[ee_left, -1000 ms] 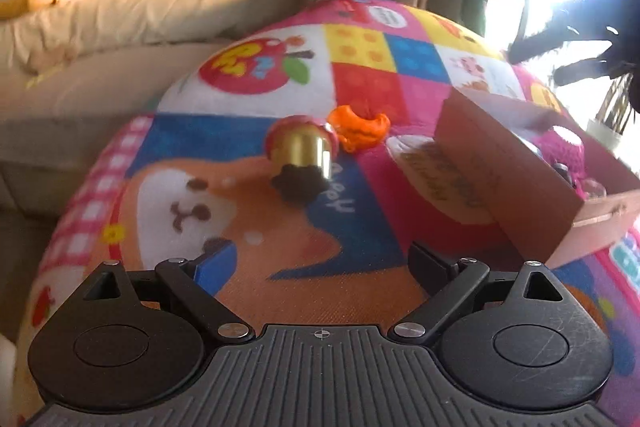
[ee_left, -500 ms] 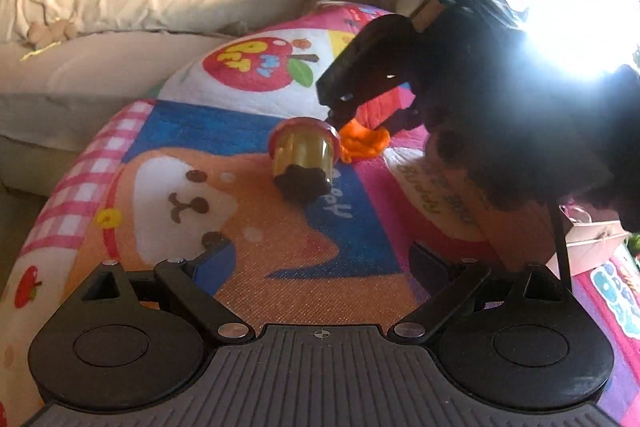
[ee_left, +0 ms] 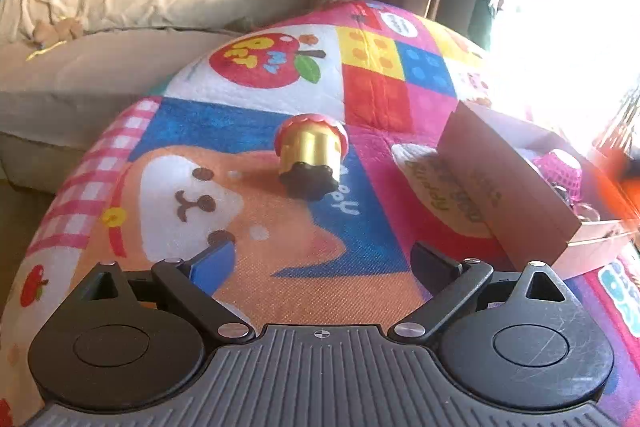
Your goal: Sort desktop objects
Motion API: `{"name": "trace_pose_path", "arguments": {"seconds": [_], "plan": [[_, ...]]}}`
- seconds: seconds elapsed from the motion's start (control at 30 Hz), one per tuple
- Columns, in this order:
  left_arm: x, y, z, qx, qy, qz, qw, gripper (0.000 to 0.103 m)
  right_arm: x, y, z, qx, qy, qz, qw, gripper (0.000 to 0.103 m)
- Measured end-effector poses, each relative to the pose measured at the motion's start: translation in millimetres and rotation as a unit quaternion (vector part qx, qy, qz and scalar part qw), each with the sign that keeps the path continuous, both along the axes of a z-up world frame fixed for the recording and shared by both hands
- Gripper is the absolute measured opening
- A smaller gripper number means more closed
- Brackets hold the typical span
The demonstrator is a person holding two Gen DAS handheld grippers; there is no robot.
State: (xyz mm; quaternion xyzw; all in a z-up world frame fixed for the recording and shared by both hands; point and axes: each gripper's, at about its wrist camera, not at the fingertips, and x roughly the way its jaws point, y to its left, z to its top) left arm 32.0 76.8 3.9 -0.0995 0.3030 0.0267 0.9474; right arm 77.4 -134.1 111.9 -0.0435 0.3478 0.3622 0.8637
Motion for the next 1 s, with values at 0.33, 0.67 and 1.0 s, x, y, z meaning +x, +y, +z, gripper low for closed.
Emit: {"name": "trace_pose_path", "arguments": {"seconds": [0.33,0.67,1.0], "plan": [[58,-3,25,0.063,0.005,0.019,0.9978,0.098,-47,-70,-77,-0.029,0.072,-0.052,0.996,0.054],[117,-1,22,0.072,0.074,0.017,0.9945,0.062,-61,-102,-89,0.051,0.005,-0.139,0.989,0.079],[18,-48,47,0.068,-0.028,-0.068,0.9950,0.061,-61,-114,-106,0.046,0.000,-0.173,0.984,0.086]]}}
